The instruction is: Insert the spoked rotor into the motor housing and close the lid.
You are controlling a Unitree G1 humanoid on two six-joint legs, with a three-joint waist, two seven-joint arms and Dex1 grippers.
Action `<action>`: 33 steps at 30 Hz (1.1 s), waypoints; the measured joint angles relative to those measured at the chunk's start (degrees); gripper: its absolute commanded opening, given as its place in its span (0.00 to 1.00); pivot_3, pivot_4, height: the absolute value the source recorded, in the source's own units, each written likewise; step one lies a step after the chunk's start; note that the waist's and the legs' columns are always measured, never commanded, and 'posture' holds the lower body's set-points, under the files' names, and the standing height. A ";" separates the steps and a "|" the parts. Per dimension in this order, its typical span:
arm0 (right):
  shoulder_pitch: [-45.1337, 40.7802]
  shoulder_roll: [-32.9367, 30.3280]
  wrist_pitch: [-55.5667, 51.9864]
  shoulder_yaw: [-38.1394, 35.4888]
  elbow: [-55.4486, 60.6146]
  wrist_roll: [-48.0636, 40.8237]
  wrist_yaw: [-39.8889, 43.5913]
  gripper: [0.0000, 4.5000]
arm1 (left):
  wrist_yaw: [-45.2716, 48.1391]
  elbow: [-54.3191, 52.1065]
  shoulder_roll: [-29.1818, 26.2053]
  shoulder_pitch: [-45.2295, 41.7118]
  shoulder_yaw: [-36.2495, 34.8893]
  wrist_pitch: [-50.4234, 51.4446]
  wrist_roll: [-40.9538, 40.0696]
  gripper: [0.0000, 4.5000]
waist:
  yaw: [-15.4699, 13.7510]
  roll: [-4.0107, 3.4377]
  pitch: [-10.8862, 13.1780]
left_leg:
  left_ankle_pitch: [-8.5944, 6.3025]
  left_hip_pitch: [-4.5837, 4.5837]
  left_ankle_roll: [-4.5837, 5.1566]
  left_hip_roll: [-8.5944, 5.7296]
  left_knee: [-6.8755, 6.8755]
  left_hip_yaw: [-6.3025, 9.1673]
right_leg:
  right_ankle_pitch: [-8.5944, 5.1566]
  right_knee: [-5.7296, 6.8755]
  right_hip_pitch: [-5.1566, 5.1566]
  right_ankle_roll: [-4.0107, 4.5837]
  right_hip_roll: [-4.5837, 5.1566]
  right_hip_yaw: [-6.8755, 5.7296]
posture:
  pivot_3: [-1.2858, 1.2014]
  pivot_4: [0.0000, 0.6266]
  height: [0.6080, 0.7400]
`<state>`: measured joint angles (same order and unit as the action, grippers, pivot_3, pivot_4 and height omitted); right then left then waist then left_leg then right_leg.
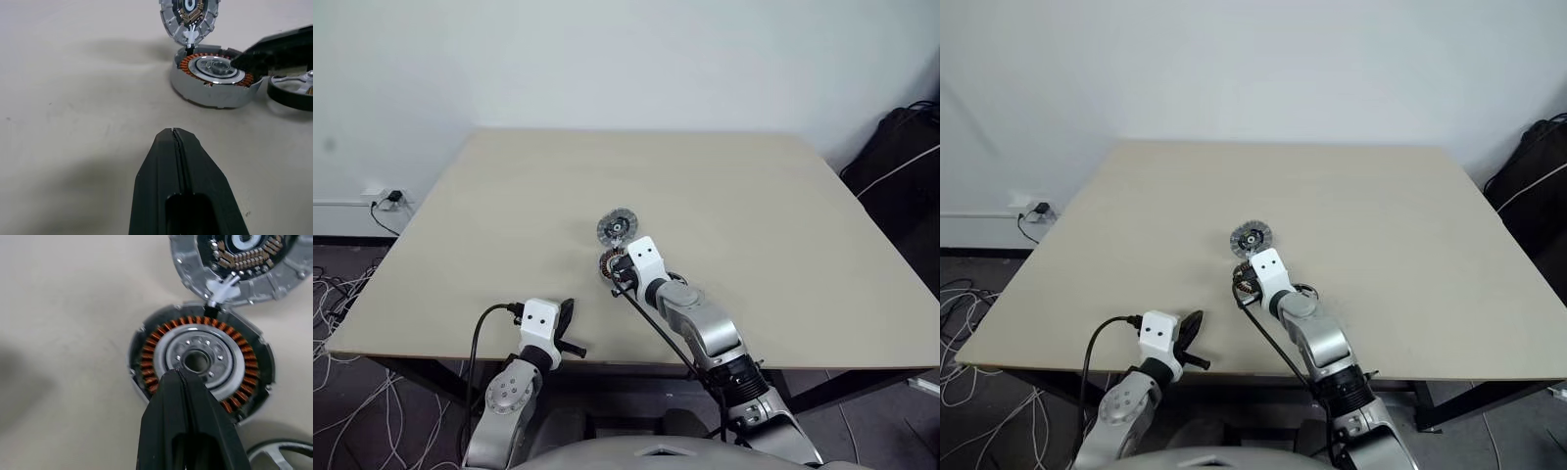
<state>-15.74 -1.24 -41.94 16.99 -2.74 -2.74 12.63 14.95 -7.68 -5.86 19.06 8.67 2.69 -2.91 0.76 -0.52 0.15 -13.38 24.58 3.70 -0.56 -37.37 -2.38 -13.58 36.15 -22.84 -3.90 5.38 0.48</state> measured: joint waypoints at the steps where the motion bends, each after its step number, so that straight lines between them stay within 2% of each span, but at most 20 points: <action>1: -0.30 0.04 0.00 -0.01 -0.52 0.07 -0.06 0.00 | 0.10 0.00 0.00 -0.08 0.05 0.39 -0.05 0.01 | 0.03 0.00 0.00 | 0.00 0.00 0.00 0.00 0.00 0.00 | 0.00 0.01 0.00 0.00 -0.02 0.00 | 0.52 0.00 1.00; 33: -3.92 1.92 3.95 -1.20 -8.68 0.65 -0.46 0.00 | 0.61 -0.04 -0.16 -0.71 1.17 1.83 -1.17 0.01 | 0.17 -0.06 0.04 | 0.01 0.00 -0.02 0.01 0.03 -0.01 | 0.00 0.01 -0.03 0.00 -0.08 0.02 | 0.52 0.00 1.00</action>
<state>-19.66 0.68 -37.99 15.79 -11.42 -2.08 12.17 15.57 -7.72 -6.02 18.35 9.83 4.52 -4.07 0.93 -0.58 0.18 -13.36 24.57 3.69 -0.55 -37.34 -2.39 -13.58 36.17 -22.87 -3.90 5.30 0.50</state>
